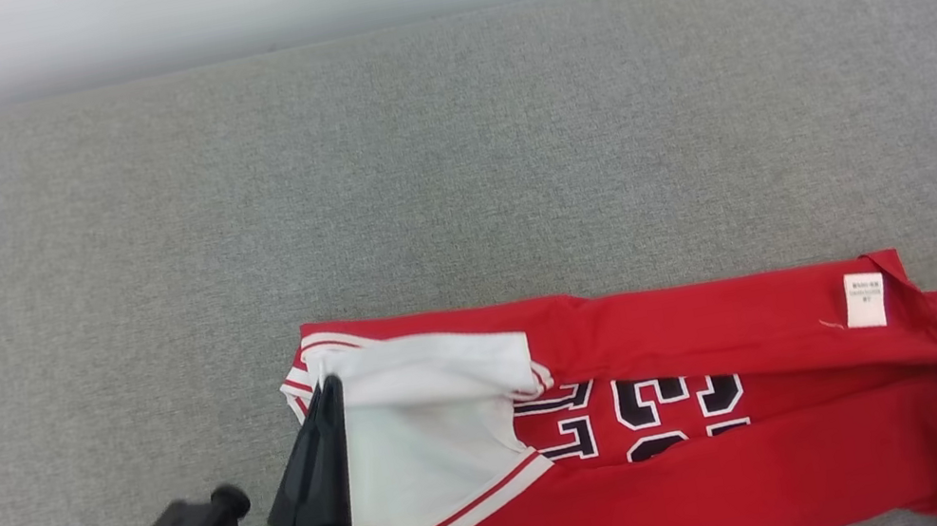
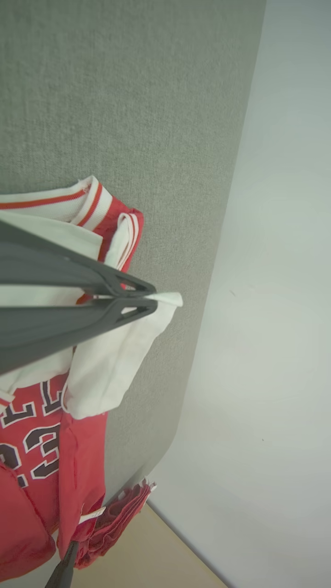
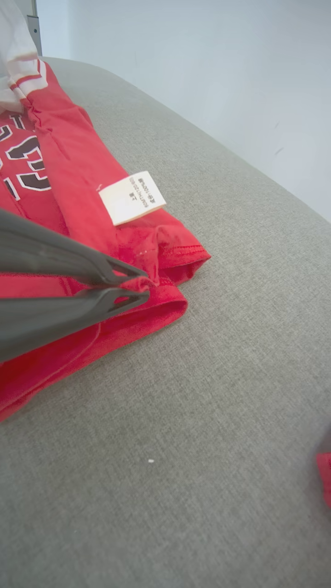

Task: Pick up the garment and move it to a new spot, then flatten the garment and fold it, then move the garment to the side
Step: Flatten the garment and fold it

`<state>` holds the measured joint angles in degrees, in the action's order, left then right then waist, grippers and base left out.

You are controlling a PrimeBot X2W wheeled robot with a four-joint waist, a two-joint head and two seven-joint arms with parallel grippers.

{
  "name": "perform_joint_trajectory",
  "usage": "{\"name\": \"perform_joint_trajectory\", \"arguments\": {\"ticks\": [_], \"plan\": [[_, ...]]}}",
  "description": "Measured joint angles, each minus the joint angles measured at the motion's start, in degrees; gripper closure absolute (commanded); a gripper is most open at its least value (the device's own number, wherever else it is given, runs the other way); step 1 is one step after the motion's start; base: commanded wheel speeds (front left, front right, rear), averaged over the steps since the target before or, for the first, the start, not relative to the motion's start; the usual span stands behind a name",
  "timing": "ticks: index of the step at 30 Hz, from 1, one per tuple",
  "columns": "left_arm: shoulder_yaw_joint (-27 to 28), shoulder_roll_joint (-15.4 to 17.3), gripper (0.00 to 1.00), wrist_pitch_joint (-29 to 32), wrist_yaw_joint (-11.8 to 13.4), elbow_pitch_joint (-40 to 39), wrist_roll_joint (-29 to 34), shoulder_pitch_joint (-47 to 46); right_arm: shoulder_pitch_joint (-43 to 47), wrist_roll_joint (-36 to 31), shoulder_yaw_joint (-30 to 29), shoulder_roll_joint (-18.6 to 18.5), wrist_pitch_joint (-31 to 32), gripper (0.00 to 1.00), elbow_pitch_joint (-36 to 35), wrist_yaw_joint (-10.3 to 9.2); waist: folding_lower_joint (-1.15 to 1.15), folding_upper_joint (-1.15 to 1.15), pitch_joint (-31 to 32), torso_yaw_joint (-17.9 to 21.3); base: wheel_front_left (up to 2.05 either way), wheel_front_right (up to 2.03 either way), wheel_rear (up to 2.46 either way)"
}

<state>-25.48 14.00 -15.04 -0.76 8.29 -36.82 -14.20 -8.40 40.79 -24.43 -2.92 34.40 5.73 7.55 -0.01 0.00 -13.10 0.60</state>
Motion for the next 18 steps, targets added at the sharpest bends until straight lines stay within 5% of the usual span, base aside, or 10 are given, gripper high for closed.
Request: {"name": "perform_joint_trajectory", "arguments": {"ticks": [18], "plan": [[-0.51,0.07,1.00,0.83,0.79,-1.38,-3.04,13.26,3.88,0.81,-1.79,0.03,-2.93,1.00,5.28,0.00,0.00,0.00,3.84,-1.98,0.00,0.00,0.00]]}}
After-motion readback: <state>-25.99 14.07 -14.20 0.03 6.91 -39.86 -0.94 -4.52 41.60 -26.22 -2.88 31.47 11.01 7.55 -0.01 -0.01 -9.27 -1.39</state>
